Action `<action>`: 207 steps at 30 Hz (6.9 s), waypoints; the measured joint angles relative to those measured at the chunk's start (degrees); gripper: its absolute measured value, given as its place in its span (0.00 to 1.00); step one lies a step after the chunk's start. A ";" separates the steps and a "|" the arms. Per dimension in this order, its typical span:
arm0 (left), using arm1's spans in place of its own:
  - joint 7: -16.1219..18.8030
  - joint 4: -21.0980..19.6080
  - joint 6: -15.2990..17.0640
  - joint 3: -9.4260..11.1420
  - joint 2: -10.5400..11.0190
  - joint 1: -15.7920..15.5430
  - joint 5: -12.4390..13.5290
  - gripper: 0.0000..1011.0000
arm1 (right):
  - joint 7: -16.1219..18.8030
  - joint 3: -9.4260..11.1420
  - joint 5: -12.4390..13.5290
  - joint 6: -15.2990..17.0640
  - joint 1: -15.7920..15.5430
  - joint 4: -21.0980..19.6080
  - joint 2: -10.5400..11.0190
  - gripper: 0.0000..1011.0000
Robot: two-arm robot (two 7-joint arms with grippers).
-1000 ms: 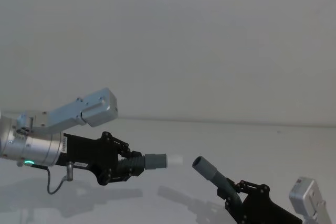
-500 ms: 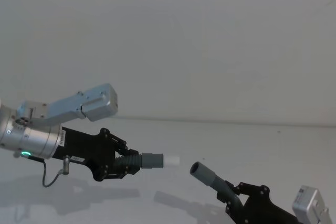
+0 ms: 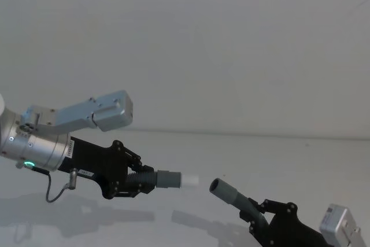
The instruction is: Use both hands to pick up one end of the pipe from the table, align the ends, and insert them.
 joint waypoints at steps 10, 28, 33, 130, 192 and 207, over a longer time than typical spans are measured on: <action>-1.60 0.14 0.61 1.32 0.14 -1.53 0.17 0.30 | -1.30 -0.46 -0.91 -0.02 0.48 -0.02 0.06 0.22; -3.03 2.03 1.44 3.58 -0.58 -4.81 1.30 0.30 | -1.25 -1.63 -2.15 -4.75 1.67 1.70 0.56 0.22; -3.24 2.50 1.52 4.15 -0.86 -5.58 1.58 0.30 | -1.60 -1.77 -2.80 -5.23 1.74 1.66 0.73 0.22; -6.39 9.69 -1.51 15.86 -6.89 -18.58 10.25 0.30 | -8.50 -1.41 -8.51 1.92 -0.43 -3.97 1.14 0.22; -5.53 11.25 -3.46 18.28 -7.97 -20.44 8.24 0.30 | -7.93 -1.56 -8.91 0.07 0.04 -4.23 2.00 0.22; -5.48 11.23 -3.87 18.37 -7.91 -20.57 7.85 0.30 | -7.87 -1.89 -9.47 0.62 -0.12 -4.83 2.41 0.22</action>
